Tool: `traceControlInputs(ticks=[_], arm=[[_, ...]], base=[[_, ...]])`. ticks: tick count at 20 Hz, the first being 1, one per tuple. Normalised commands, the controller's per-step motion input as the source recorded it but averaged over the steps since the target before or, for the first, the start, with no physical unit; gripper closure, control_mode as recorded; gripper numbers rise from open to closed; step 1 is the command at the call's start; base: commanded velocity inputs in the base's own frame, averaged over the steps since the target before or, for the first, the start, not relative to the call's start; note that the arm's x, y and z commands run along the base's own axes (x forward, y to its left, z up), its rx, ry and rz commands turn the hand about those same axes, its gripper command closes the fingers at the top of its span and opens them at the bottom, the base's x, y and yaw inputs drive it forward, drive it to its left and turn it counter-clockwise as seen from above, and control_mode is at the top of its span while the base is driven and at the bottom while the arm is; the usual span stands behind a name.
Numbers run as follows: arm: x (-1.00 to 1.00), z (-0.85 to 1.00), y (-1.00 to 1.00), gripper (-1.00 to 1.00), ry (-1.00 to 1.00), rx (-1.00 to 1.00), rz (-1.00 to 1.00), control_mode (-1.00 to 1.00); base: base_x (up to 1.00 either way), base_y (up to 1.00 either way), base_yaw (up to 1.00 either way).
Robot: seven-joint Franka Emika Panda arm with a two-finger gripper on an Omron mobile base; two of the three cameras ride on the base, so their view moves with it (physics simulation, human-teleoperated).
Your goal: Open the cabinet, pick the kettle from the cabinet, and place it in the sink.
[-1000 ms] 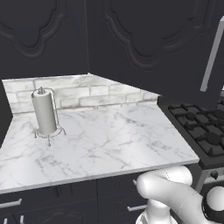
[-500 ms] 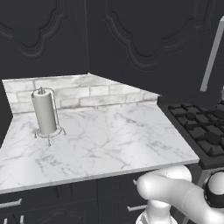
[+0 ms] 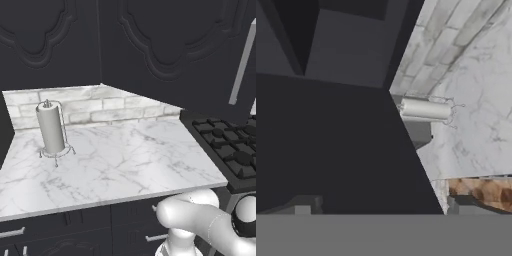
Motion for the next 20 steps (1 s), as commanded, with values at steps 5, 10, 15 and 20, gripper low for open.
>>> traceControlInputs(ticks=[5,10,15,20], arm=[[-0.42,0.04,0.08,-1.00,-0.01,0.00,0.21,-1.00],[-0.48,0.07,0.05,-1.00,0.00,0.00,0.25,-1.00],[-0.43,0.05,0.17,-1.00,0.00,-0.01,0.23,-1.00],[-0.40,0.02,0.32,-1.00,0.00,-0.02,0.19,-1.00]], base=[[0.00,0.00,0.00],[0.00,0.00,0.00],[0.00,0.00,0.00],[0.00,0.00,0.00]])
